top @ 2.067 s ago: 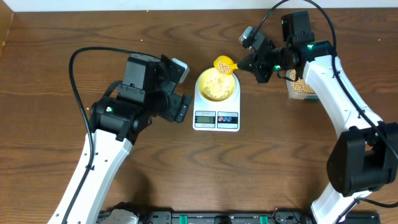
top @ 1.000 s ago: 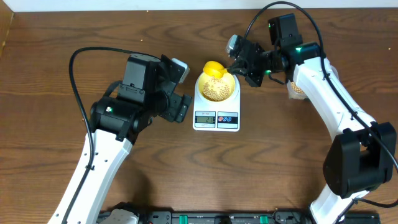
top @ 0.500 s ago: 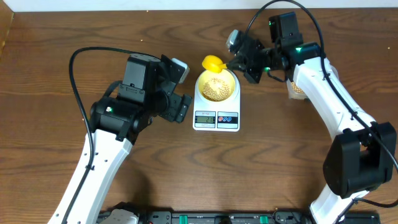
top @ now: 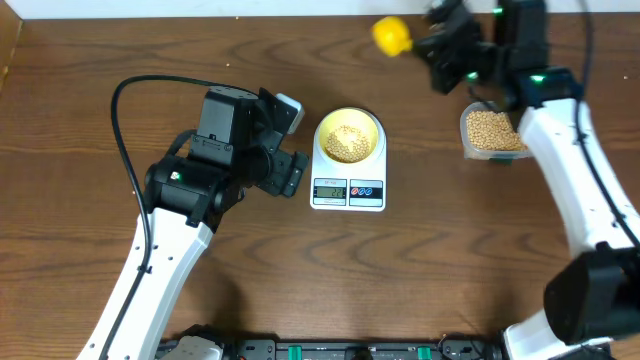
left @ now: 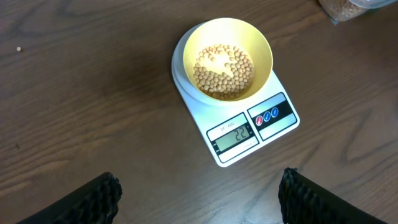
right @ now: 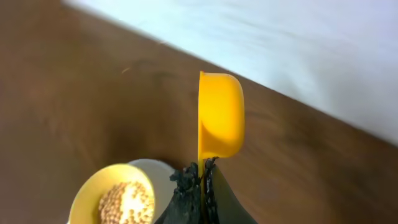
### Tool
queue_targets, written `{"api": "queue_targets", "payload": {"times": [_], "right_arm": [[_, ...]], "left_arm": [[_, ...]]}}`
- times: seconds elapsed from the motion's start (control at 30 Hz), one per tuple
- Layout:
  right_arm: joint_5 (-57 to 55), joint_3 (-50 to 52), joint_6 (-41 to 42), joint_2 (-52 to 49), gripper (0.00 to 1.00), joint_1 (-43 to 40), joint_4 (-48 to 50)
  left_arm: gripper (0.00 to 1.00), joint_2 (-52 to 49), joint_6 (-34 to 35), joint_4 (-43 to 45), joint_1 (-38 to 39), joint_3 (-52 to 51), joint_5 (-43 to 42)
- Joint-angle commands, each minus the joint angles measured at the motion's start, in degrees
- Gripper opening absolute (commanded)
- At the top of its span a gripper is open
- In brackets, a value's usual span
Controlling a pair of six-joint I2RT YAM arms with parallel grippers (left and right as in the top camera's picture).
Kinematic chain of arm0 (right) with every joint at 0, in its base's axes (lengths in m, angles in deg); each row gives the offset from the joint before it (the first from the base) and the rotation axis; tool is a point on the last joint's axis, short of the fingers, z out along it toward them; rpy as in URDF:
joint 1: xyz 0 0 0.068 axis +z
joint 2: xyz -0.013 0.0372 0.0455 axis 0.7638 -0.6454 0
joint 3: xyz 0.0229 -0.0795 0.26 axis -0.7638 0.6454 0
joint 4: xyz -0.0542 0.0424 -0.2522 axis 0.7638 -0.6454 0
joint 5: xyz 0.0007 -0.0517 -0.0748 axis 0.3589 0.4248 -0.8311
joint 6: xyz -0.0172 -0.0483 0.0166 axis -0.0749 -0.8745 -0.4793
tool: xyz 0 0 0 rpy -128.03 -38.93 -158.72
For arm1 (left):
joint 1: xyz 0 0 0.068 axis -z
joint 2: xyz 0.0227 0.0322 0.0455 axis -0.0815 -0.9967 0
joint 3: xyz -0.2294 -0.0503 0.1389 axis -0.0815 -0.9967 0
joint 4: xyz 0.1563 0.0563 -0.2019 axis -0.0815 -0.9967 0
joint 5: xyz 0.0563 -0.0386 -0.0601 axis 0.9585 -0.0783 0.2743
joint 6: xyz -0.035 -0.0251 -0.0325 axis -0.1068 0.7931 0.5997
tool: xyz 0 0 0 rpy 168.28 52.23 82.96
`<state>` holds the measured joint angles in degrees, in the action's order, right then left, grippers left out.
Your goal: Scoop item into bowl and weigh 50g on scale
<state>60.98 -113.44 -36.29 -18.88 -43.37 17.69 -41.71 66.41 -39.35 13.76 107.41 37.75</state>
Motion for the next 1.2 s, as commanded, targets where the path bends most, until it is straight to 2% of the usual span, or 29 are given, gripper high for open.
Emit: {"api": "queue_targets", "payload": {"times": [0.0, 0.03, 0.1, 0.33, 0.5, 0.63, 0.97, 1.17], "right_arm": [[-4.0, 0.2, 19.78, 2.91, 0.01, -5.64, -1.64], [-4.83, 0.2, 23.82, 3.78, 0.01, -8.24, -4.2], [-5.84, 0.2, 25.59, 4.48, 0.01, -10.71, -7.56], [-11.04, 0.2, 26.12, 5.2, 0.01, -15.78, -21.57], [-24.02, 0.2, 24.79, 5.2, 0.01, -15.76, -29.99], [-34.56, 0.22, 20.57, 5.18, 0.01, -15.69, -36.13], [-34.82, 0.26, 12.79, 2.95, 0.01, -14.99, -35.5], [-34.45, 0.26, 12.33, -0.17, 0.01, -13.46, -34.34]], "left_arm": [[0.83, -0.17, -0.74, -0.2, -0.22, -0.02, -0.7], [0.83, -0.17, -0.74, -0.2, -0.22, -0.02, -0.7], [0.83, -0.17, -0.74, -0.2, -0.22, -0.02, -0.7], [0.83, -0.17, -0.74, -0.2, -0.22, -0.02, -0.7], [0.83, -0.17, -0.74, -0.2, -0.22, -0.02, -0.7], [0.83, -0.17, -0.74, -0.2, -0.22, -0.02, -0.7], [0.83, -0.17, -0.76, -0.2, -0.22, -0.02, -0.7], [0.83, -0.17, -0.74, -0.2, -0.22, -0.02, -0.7]]}}
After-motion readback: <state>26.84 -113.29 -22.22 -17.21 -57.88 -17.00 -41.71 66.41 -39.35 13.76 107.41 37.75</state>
